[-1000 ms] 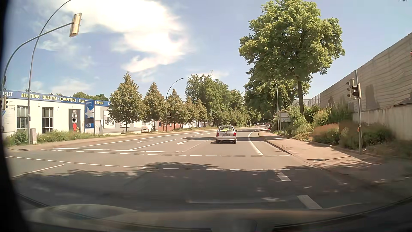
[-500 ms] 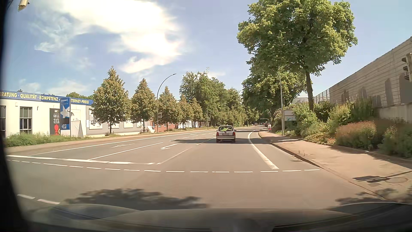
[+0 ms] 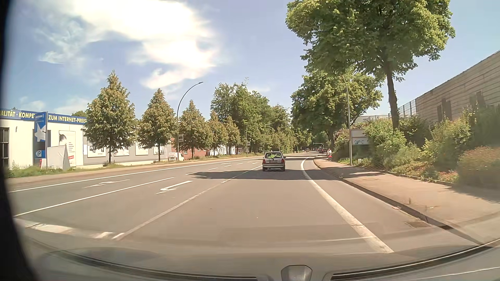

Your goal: Follow the waypoints while adhering to traffic rules and regulations

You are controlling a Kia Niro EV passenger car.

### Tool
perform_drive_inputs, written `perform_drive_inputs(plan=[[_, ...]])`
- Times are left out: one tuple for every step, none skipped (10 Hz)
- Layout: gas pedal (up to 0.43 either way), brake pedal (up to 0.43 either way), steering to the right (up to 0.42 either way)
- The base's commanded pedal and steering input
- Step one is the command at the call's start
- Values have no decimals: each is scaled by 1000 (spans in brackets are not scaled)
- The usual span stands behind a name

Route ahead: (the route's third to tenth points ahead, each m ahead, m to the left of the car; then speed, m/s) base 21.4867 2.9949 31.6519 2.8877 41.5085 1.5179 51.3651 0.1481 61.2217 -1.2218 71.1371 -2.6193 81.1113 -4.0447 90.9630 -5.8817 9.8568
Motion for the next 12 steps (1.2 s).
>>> perform_drive_inputs(plan=[[0,6,15],[0,6,16],[0,6,16],[0,6,15],[0,6,16],[0,6,15],[0,6,15],[0,6,14],[0,6,12],[0,6,12],[0,6,12],[0,6,12]])
